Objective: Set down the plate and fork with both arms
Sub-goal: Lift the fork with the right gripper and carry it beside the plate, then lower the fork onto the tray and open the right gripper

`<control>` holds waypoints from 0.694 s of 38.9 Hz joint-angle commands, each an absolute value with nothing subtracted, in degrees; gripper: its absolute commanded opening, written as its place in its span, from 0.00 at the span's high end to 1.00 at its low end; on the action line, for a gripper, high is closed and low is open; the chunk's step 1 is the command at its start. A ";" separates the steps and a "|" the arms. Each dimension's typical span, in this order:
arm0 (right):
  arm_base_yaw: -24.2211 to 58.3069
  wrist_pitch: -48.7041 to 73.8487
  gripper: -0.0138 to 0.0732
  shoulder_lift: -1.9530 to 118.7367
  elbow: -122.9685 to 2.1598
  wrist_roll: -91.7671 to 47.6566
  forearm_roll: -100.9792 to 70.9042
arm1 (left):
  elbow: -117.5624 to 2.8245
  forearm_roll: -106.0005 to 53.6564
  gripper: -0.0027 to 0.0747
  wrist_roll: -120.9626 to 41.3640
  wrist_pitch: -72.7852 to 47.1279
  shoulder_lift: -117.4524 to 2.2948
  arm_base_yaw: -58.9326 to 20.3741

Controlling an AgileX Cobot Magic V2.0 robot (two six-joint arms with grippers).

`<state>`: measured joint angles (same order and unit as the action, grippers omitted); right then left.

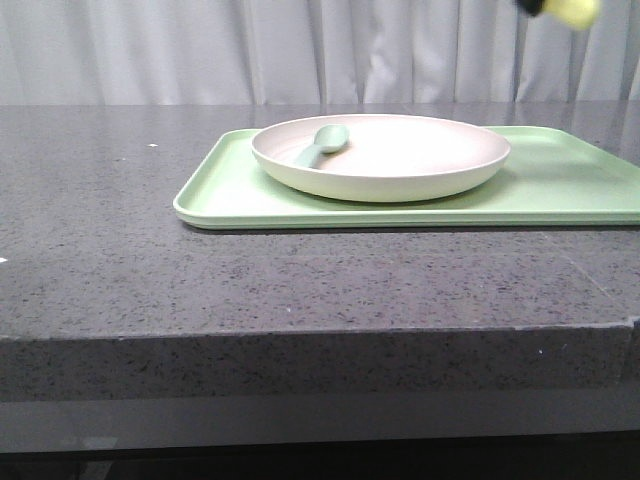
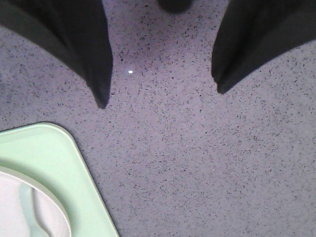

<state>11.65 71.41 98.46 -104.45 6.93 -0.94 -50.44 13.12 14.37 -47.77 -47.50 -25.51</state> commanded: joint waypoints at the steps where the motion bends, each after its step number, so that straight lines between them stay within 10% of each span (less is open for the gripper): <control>1: 8.32 76.52 0.85 94.18 -102.56 5.66 -0.36 | -52.01 13.92 0.41 14.52 -43.95 -47.35 -25.88; 27: 5.26 59.41 0.85 99.41 -85.98 5.66 -4.81 | -52.01 13.92 0.41 14.52 -43.95 -47.35 -25.88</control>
